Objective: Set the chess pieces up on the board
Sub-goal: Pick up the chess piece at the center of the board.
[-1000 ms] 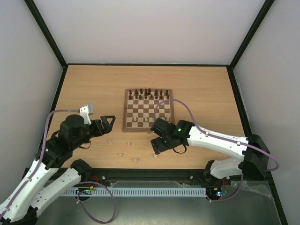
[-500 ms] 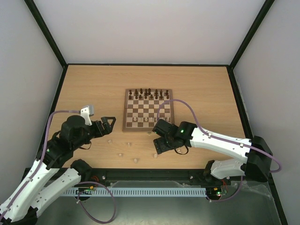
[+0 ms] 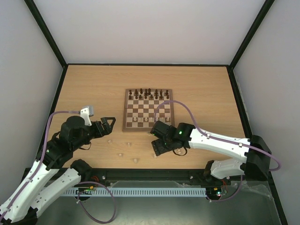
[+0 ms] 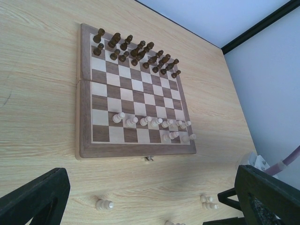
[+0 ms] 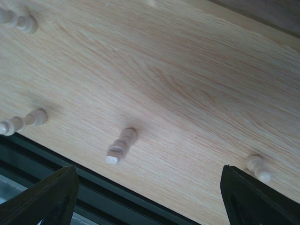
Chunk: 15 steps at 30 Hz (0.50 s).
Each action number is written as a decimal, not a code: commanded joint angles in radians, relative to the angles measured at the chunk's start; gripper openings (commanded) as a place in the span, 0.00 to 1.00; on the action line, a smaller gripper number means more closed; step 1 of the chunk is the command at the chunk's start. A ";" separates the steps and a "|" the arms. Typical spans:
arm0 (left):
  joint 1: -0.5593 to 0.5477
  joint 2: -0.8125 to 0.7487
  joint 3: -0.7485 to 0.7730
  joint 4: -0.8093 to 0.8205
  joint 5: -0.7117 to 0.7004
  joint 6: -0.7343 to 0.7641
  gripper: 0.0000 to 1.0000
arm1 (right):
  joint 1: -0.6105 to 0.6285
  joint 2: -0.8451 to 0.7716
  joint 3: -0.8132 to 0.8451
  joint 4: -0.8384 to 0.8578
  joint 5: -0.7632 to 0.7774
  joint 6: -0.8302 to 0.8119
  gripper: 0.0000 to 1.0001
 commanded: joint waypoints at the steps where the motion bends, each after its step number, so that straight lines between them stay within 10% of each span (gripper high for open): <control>1: 0.007 -0.001 -0.011 0.006 0.011 -0.005 0.99 | 0.047 0.040 0.054 -0.020 0.003 0.003 0.84; 15: 0.007 0.020 -0.031 0.017 0.028 -0.001 0.99 | 0.091 0.127 0.138 -0.052 0.043 -0.020 0.83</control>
